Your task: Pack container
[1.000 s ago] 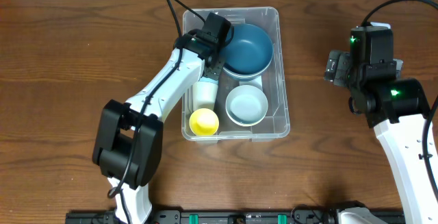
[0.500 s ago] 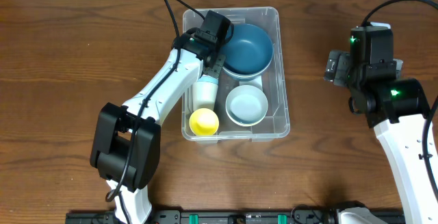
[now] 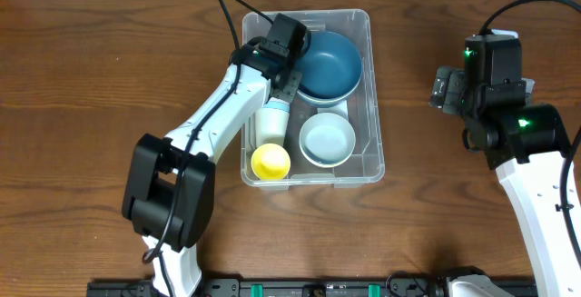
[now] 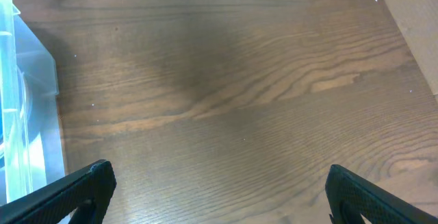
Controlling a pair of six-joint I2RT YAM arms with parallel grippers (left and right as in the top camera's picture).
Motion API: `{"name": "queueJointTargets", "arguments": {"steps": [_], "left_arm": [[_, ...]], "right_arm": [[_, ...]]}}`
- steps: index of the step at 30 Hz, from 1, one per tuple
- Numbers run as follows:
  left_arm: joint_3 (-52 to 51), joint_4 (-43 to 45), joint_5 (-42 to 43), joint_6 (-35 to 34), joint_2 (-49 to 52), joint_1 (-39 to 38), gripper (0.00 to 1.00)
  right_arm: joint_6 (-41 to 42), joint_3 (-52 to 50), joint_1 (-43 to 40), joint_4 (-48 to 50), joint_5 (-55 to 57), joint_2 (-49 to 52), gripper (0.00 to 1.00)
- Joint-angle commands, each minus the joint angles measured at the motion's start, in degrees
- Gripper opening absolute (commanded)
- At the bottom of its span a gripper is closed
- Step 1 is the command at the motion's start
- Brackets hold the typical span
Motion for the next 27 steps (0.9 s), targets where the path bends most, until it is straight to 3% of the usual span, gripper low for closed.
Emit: {"name": "queueJointTargets", "arguments": {"steps": [1,27], "left_arm": [[0.22,-0.72,0.57,-0.28,1.6,-0.02,0.06],[0.24,-4.57,0.55,-0.24,2.45,0.02,0.06]], "right_arm": [[0.48,0.85,-0.37,-0.09,0.55,-0.55,0.99],[0.48,0.85,-0.37,-0.09,0.57,-0.55,0.99]]}}
